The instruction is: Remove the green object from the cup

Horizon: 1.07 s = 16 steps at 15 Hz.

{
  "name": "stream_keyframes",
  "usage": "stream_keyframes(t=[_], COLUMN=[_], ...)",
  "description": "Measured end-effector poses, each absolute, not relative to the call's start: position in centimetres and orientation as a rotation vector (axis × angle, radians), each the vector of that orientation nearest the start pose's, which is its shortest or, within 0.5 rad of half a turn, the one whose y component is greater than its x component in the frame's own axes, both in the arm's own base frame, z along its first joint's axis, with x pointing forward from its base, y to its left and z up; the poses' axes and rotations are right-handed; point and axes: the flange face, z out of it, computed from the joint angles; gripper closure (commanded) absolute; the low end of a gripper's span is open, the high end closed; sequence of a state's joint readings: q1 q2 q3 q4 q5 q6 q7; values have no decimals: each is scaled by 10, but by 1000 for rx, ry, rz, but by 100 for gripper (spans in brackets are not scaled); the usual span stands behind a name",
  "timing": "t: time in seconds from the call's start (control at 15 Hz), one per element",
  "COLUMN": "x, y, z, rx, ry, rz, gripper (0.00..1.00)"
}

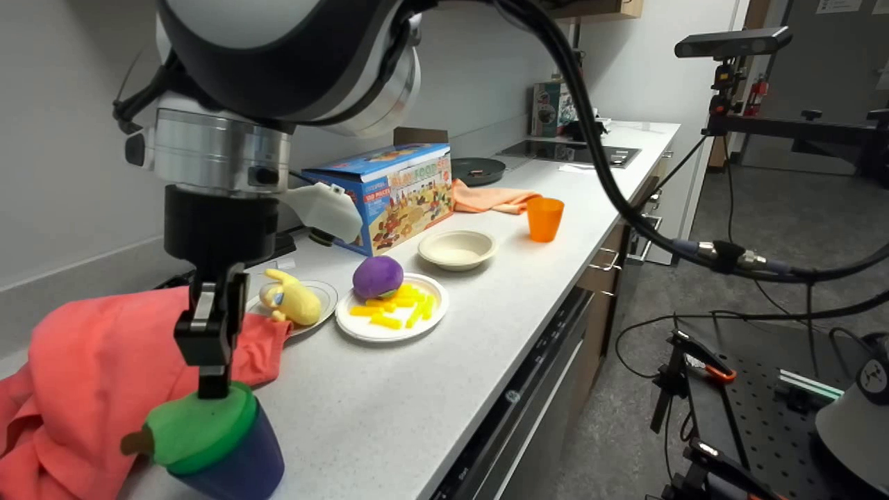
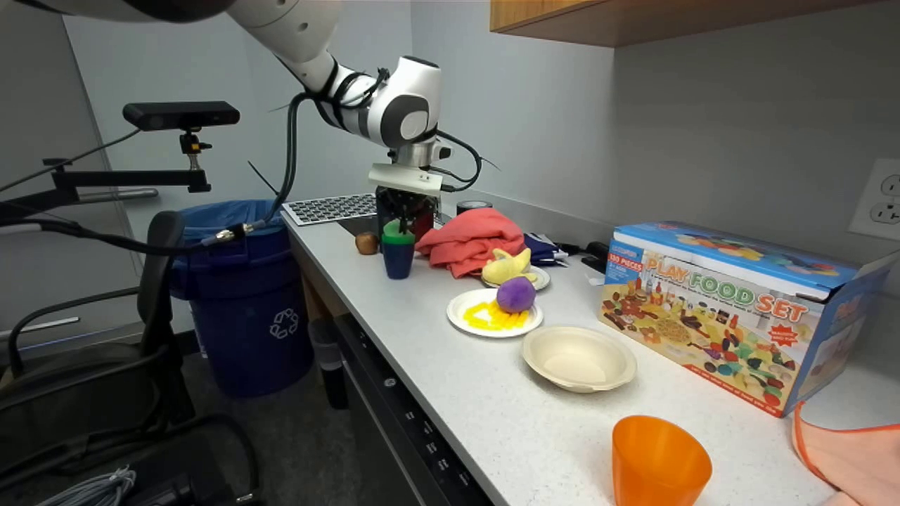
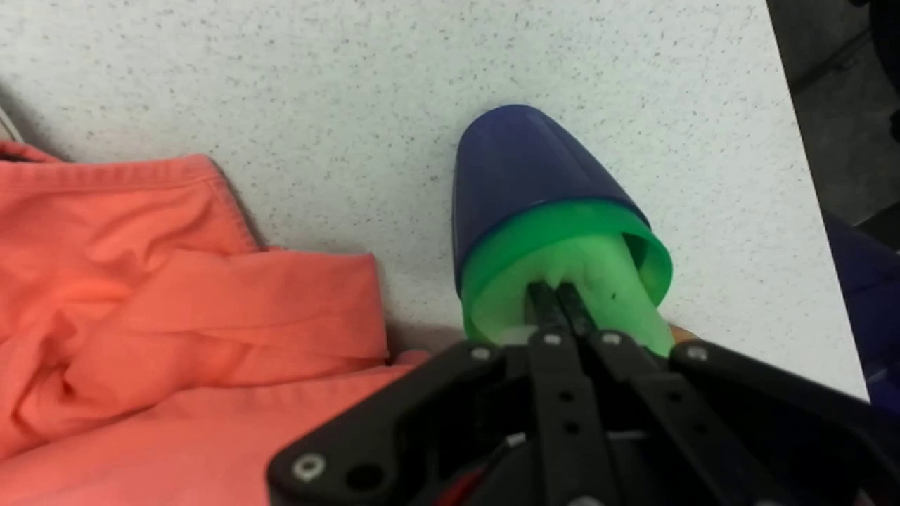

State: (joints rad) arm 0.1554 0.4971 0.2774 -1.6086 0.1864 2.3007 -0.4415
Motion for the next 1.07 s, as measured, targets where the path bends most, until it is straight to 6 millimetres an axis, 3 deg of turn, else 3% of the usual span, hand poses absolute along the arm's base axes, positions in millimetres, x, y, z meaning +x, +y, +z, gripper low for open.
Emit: stream_keyframes(t=[1.07], x=[650], y=[275], z=[375], rx=[-2663], ry=[-993], rz=[-354], gripper=[98])
